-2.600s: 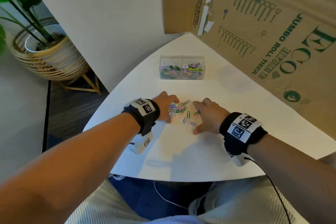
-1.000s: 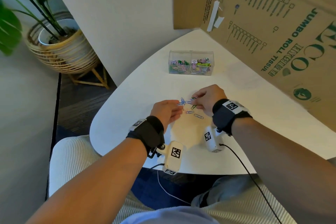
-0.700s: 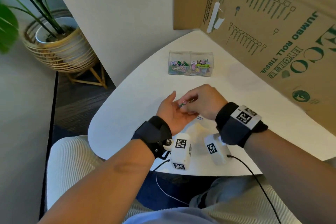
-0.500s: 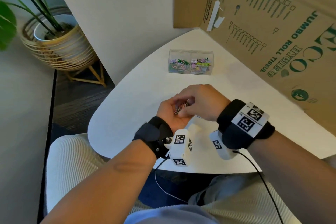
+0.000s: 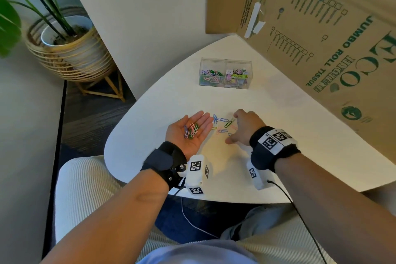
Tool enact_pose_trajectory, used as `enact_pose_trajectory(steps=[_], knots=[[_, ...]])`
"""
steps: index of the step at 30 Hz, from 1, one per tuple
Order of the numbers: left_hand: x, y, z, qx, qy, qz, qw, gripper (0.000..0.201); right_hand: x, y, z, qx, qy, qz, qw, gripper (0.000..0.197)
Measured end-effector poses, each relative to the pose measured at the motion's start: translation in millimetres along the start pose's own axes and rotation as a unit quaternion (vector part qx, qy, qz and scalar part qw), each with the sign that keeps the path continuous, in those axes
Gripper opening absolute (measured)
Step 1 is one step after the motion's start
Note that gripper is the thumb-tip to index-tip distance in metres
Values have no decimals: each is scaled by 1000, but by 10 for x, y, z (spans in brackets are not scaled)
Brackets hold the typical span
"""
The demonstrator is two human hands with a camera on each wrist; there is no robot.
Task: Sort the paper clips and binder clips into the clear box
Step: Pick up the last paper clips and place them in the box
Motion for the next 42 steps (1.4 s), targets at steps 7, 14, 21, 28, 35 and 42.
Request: enact_pose_trajectory(steps=[7,14,21,28,35,42], knots=[[46,-169,1,25,14,-5,1000,41,-494,-36,108,21,-72,-8,997,70],[66,-190,-22,23,9,-2,1000,41,-614,-125,168,51,-107,-31,992,22],[52,-204,-20,19,-3,6,1000,41,-527,-113,141,81,-94,-64,990,12],[27,-205,-17,15,-7,17,1000,41,-248,-146,191,96,-47,67,992,9],[-40,-143,-24,11,-13,33,999,42,158,-158,85,81,32,424,902,12],[-319,88,-62,-17,-52,33,998,43,-414,-244,-322,55,-141,357,922,10]])
Point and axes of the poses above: each hand's wrist, its own z-axis towards the middle knuckle, its own y-axis out of the palm, x = y × z, the point moved 5 cm from there along z, towards the middle knuckle, and after that the axes turned 10 degrees about -z, right-handed, at the moved point
